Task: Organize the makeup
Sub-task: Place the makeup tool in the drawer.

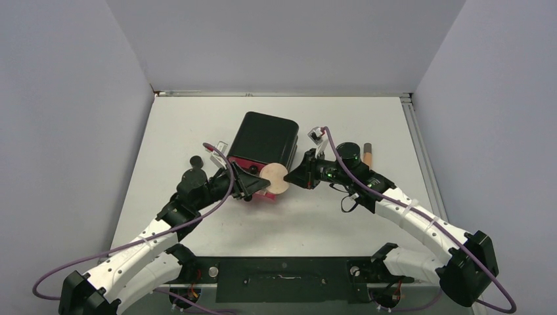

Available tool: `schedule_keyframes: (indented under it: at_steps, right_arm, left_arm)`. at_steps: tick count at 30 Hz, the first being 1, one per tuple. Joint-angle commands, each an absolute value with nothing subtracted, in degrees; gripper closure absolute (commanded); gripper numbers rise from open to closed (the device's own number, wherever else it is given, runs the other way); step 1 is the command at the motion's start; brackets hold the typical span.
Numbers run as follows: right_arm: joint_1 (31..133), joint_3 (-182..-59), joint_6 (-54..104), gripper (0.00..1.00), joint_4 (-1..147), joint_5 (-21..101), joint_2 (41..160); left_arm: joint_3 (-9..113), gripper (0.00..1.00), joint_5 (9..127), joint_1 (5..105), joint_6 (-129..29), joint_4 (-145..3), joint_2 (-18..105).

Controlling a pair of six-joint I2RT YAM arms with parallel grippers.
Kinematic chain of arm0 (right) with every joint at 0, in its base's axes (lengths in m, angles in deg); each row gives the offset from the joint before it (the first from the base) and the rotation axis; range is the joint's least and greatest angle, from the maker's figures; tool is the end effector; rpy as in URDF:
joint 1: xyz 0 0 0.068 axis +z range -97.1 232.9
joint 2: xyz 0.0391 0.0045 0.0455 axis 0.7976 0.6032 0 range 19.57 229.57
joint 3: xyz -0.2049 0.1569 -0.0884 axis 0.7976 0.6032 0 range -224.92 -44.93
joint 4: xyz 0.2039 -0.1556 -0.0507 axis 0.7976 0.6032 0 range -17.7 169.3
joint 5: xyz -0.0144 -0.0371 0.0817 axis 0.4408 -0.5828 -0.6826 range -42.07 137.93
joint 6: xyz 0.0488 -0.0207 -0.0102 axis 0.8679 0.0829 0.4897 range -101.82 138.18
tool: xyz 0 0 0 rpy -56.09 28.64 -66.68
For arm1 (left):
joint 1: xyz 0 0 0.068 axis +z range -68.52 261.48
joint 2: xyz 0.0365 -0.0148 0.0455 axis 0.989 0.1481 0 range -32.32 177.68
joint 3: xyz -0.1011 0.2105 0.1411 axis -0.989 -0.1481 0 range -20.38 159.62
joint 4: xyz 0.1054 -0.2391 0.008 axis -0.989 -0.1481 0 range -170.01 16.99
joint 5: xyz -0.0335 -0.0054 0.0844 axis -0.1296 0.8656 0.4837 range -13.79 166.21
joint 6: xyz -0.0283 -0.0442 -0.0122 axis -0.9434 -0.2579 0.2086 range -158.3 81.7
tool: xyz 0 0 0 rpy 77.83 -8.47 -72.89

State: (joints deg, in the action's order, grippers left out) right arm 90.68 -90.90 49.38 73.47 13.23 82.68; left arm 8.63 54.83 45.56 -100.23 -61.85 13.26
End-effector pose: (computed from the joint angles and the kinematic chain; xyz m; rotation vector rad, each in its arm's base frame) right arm 0.1856 0.1695 0.3016 -0.5738 1.9999 1.3531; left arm 0.1493 -0.1242 0.2796 -0.1095 1.9248 -1.5389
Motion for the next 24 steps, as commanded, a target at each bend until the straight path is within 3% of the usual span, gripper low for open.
schedule_keyframes:
  at_steps: [1, 12, 24]
  right_arm:
    - [91.1, -93.4, 48.0, 0.93, 71.8, 13.6, 83.4]
    - [91.2, -93.6, 47.5, 0.86, 72.1, 14.1, 83.2]
    - [91.2, -93.6, 48.0, 0.68, 74.1, 18.4, 82.5]
  left_arm:
    - [9.5, 0.77, 57.2, 45.4, -100.0, -62.3, 11.9]
    - [9.2, 1.0, 57.3, 45.4, -100.5, -63.5, 11.6]
    - [10.0, 1.0, 61.8, 45.4, -100.6, -70.9, 9.9]
